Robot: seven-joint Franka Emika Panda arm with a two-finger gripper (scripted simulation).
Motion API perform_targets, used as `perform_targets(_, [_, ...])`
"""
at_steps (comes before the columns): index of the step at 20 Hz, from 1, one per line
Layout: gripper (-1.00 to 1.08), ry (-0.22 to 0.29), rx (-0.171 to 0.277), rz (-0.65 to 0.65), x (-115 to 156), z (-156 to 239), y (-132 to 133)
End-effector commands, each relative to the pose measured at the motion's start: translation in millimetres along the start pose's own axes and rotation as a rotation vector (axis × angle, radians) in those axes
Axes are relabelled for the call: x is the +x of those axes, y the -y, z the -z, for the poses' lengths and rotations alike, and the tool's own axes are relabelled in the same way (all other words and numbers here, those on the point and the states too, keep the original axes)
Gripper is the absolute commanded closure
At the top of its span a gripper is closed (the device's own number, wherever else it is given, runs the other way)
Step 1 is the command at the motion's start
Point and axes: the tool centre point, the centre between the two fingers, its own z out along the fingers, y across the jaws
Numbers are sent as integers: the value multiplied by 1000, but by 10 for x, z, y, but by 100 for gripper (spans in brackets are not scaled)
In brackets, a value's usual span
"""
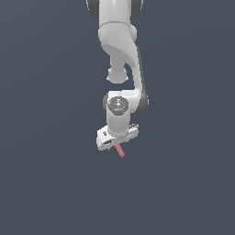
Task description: Pick up the object and move it to a goal position.
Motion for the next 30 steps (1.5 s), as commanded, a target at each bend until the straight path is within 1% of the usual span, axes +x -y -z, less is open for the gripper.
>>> perform_targets(1, [-92,1,0,2,-7,-136,4])
perform_targets(5, [-92,1,0,3,-7,-280,3])
perform_targets(9, [-92,1,0,3,3,-312,-3])
perform_targets(10, [108,1,0,3,3,-312,-3])
perform_targets(23, [108,1,0,3,5,-285,4])
perform_targets(30, [108,1,0,4,28,-4,72])
